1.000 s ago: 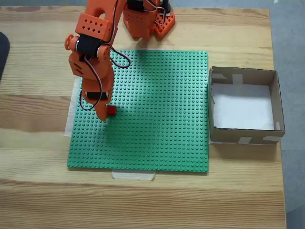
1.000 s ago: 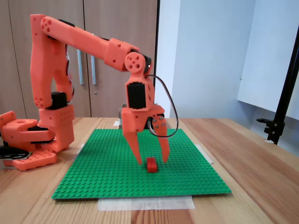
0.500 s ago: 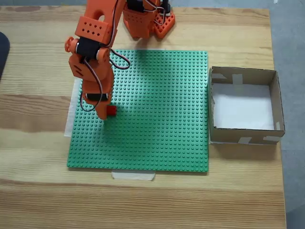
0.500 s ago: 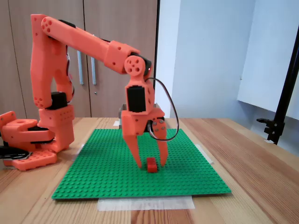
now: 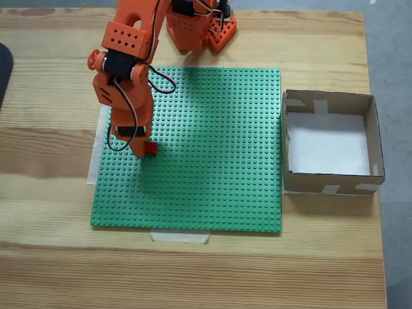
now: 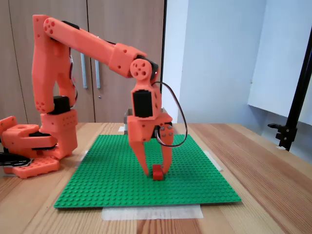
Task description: Pick the red lego block and put it in the box.
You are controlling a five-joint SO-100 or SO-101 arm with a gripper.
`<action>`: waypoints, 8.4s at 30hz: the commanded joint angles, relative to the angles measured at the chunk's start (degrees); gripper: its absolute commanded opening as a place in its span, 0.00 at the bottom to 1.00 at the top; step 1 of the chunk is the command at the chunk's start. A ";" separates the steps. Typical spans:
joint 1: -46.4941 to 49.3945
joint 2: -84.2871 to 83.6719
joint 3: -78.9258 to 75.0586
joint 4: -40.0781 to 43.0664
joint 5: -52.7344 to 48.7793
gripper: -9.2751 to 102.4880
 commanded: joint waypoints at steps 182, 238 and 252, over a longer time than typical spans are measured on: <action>-62.31 -15.29 -47.55 20.30 28.04 0.08; -61.35 -10.02 -46.23 22.85 27.69 0.25; -58.80 13.80 -23.64 14.94 22.24 0.09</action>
